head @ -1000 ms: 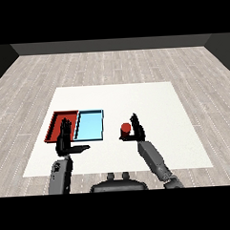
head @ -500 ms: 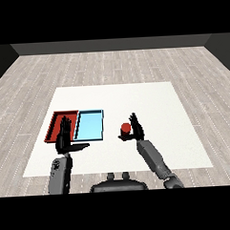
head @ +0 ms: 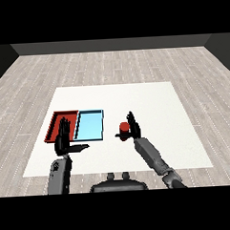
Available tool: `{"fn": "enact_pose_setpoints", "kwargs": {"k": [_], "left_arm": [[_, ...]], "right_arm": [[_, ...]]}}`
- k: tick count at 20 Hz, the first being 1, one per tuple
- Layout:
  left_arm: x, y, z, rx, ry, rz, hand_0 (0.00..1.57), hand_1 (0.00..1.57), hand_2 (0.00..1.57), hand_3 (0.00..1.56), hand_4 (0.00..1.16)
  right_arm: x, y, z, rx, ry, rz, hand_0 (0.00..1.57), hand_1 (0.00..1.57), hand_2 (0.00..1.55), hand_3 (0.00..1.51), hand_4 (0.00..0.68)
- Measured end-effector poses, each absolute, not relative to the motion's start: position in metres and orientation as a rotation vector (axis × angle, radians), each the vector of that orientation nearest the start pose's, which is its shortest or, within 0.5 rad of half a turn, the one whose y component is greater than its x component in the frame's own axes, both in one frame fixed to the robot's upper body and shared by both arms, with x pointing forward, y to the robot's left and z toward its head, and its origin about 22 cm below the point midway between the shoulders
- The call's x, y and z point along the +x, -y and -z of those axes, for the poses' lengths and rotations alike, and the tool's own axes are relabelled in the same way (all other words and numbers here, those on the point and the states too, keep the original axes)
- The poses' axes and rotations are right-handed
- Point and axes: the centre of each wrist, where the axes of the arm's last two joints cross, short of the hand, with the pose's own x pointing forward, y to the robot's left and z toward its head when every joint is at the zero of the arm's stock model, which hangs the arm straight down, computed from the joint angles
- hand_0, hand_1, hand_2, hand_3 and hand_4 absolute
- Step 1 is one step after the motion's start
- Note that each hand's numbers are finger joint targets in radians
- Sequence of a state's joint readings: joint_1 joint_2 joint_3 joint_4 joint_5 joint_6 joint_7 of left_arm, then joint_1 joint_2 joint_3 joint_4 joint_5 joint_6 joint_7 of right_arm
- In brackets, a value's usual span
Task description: Pick the red can and put it in the red box
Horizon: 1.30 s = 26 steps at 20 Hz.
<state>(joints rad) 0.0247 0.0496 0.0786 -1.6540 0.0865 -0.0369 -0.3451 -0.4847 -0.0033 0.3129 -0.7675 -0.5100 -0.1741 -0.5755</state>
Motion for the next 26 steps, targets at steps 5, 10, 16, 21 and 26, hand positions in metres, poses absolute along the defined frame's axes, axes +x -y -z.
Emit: {"fn": "enact_pose_setpoints", "kwargs": {"k": [5,10,16,21,26], "left_arm": [[0.241,-0.262,-0.012,0.016,1.977,-0.068,0.00,0.00,0.00,0.00,0.00],[0.231,-0.259,-0.011,0.019,1.984,-0.056,0.00,0.00,0.00,0.00,0.00],[0.229,-0.266,-0.010,0.040,1.986,-0.053,0.00,0.00,0.00,0.00,0.00],[0.235,-0.258,-0.008,0.028,1.984,-0.043,0.00,0.00,0.00,0.00,0.00],[0.231,-0.256,-0.008,0.003,1.969,-0.031,0.00,0.00,0.00,0.00,0.00]], "right_arm": [[0.322,0.132,0.068,0.251,1.649,0.105,0.81,0.81,0.92,0.80,0.000],[0.322,0.126,0.067,0.180,1.639,0.087,1.49,1.49,1.47,1.44,0.663],[0.323,0.122,0.062,0.112,1.663,0.047,1.46,1.46,1.45,1.43,0.656],[0.320,0.121,0.056,0.080,1.693,0.006,1.47,1.47,1.46,1.42,0.652],[0.315,0.115,0.048,0.077,1.741,-0.003,1.44,1.44,1.45,1.41,0.658]]}}
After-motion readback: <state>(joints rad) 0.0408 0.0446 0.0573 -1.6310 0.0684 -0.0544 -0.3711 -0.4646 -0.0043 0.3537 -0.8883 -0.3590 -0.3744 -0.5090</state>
